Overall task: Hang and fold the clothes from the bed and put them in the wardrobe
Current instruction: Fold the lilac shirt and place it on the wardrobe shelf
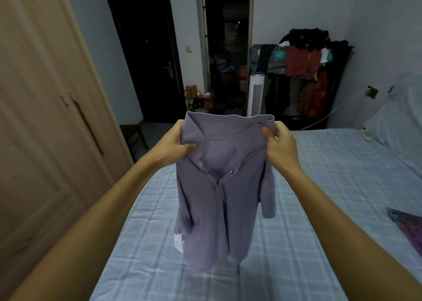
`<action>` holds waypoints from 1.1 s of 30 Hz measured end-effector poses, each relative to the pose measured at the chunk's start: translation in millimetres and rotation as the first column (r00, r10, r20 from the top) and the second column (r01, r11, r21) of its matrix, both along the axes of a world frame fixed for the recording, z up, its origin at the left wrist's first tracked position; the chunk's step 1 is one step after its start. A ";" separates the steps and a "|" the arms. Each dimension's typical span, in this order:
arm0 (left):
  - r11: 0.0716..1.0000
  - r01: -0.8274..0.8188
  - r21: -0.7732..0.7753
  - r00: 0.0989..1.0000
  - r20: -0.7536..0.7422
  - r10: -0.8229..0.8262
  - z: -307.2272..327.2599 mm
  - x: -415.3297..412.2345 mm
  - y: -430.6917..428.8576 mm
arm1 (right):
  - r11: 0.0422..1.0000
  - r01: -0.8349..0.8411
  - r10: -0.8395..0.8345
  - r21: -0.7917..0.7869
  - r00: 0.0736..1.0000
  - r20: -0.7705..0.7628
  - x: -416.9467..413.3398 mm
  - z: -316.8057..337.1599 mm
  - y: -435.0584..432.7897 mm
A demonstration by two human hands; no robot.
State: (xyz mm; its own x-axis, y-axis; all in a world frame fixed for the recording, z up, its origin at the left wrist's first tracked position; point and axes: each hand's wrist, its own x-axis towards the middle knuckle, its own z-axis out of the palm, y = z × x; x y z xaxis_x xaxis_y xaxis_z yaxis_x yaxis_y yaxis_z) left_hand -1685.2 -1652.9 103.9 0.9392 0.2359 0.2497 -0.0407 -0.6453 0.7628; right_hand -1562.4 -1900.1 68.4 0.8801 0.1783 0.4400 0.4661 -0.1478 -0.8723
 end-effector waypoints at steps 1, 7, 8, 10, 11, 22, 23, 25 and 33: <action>0.998 -0.054 0.012 0.998 0.043 0.053 -3.4 -4.3 -2.7 | 0.998 0.054 -0.052 -0.026 0.996 0.079 -2.1 -3.3 -0.4; 0.951 -0.307 0.043 0.929 0.233 0.289 -21.0 -38.5 -26.7 | 0.931 0.350 -0.266 -0.102 0.845 0.464 -35.5 -3.6 -17.1; 0.946 -0.324 0.032 0.917 0.257 0.305 -22.5 -44.4 -29.8 | 0.907 0.413 -0.311 -0.090 0.796 0.519 -44.0 -0.1 -22.1; 0.947 -0.320 -0.043 0.907 0.276 0.319 -21.7 -56.1 -35.9 | 0.874 0.484 -0.370 -0.055 0.733 0.570 -62.3 8.0 -31.4; 0.948 -0.306 -0.084 0.909 0.271 0.317 -19.7 -62.8 -40.5 | 0.865 0.499 -0.385 -0.048 0.723 0.574 -71.2 11.3 -35.3; 0.963 -0.265 -0.042 0.877 0.405 0.259 -36.0 -165.0 -72.7 | 0.821 0.568 -0.487 0.054 0.648 0.586 -185.4 -8.0 -74.7; 0.969 -0.245 -0.030 0.879 0.415 0.235 -37.4 -172.3 -72.6 | 0.831 0.553 -0.475 0.054 0.656 0.587 -192.8 -11.5 -79.2; 0.976 -0.216 0.007 0.894 0.403 0.195 -37.8 -181.8 -71.8 | 0.853 0.521 -0.444 0.042 0.680 0.584 -202.6 -14.2 -86.4; 0.984 -0.154 0.087 0.972 0.192 0.135 -37.6 -126.2 -64.1 | 0.897 0.414 -0.322 -0.152 0.851 0.416 -149.4 -19.7 -91.6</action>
State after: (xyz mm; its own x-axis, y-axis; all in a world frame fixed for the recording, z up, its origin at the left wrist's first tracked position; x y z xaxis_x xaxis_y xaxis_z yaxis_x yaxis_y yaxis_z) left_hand -1811.4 -1717.0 66.3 0.8321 0.3307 0.4452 -0.0752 -0.7281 0.6813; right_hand -1711.8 -1991.8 48.8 0.6798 0.0094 0.7333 0.6180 -0.5457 -0.5659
